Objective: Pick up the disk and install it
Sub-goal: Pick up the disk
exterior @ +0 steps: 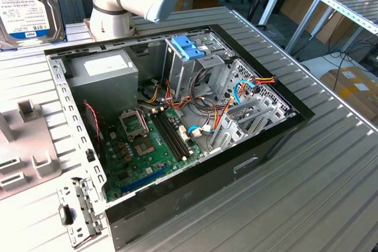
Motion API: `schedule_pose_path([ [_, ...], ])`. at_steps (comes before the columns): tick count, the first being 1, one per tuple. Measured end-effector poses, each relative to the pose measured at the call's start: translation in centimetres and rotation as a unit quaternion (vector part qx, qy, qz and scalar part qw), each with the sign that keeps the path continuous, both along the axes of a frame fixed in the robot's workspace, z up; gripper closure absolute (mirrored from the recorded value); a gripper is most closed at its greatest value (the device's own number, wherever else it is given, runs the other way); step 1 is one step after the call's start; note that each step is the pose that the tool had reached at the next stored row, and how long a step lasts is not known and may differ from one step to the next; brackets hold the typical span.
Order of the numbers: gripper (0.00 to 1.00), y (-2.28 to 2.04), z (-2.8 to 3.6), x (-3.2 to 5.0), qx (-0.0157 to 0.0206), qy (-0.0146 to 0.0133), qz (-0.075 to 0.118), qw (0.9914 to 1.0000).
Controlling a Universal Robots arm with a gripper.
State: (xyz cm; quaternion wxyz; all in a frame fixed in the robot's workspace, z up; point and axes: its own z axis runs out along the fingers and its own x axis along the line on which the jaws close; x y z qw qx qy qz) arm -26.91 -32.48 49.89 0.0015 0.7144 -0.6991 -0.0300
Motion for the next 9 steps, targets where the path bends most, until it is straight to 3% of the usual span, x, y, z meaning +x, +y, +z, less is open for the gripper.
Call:
schedule_pose_path([
  [2, 0.63, -0.12, 0.0, 0.02, 0.0154, 0.0, 0.0, 0.99988],
  [3, 0.63, -0.22, 0.0, 0.03, 0.0272, 0.0, 0.0, 0.99963],
  [5, 0.63, -0.4, 0.0, 0.03, 0.039, 0.0, 0.0, 0.99924],
  [6, 0.63, -0.51, 0.0, 0.03, 0.0405, 0.0, 0.0, 0.99918],
  [9, 0.63, -0.81, 0.0, 0.03, 0.0406, 0.0, 0.0, 0.99918],
])
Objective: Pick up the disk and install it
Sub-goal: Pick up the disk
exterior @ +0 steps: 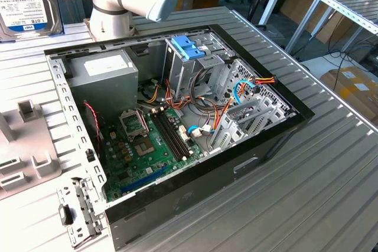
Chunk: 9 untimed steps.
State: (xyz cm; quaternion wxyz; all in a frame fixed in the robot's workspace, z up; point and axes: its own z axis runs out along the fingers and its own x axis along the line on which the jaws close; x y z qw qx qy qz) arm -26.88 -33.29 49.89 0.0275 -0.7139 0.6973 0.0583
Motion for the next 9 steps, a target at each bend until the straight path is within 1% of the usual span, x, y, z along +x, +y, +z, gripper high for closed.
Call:
schedule_pose_path([
  [5, 0.63, -0.41, 0.0, 0.0, 0.0, 0.0, 0.0, 1.0],
  [9, 0.63, -0.62, 0.0, 0.0, 0.0, 0.0, 0.0, 1.0],
])
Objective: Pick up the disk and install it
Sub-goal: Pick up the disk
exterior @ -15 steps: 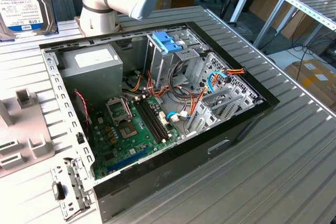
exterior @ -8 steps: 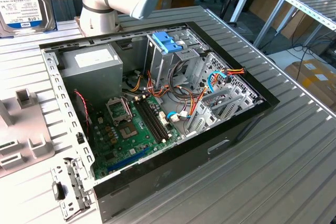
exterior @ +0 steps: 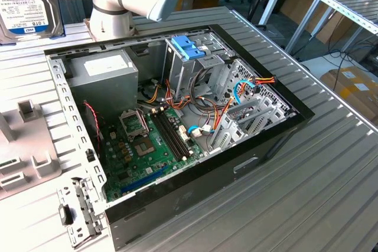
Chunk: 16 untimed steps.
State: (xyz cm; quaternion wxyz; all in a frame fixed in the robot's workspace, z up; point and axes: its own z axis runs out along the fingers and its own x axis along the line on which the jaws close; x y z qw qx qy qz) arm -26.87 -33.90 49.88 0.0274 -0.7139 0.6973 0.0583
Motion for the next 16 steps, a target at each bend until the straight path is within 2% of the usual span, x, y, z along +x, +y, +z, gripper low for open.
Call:
schedule_pose_path([
  [16, 0.63, -0.75, -0.01, 0.0, 0.0, 0.0, 0.0, 1.0],
])
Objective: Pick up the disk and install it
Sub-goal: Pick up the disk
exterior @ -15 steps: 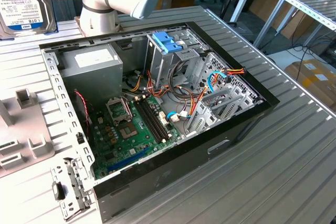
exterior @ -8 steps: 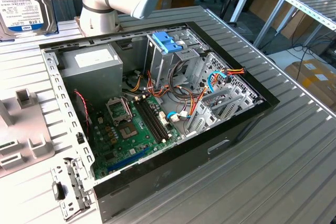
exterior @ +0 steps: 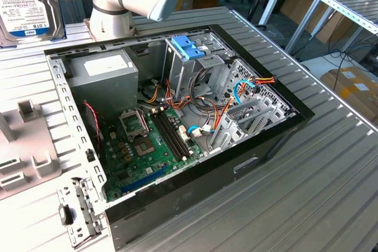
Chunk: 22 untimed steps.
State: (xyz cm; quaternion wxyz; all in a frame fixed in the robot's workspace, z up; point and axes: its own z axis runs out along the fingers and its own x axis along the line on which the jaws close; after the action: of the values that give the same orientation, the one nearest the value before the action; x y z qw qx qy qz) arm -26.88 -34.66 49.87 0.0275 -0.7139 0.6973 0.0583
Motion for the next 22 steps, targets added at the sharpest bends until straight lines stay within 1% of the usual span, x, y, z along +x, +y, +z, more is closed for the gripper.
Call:
schedule_pose_path([
  [3, 0.63, -0.13, 0.0, 0.0, 0.0, 0.0, 0.0, 1.0],
  [6, 0.63, -0.37, -0.01, 0.0, 0.0, 0.0, 0.0, 1.0],
  [17, 0.63, -0.92, -0.01, 0.0, 0.0, 0.0, 0.0, 1.0],
  [22, 0.63, -1.33, -0.02, 0.0, 0.0, 0.0, 0.0, 1.0],
])
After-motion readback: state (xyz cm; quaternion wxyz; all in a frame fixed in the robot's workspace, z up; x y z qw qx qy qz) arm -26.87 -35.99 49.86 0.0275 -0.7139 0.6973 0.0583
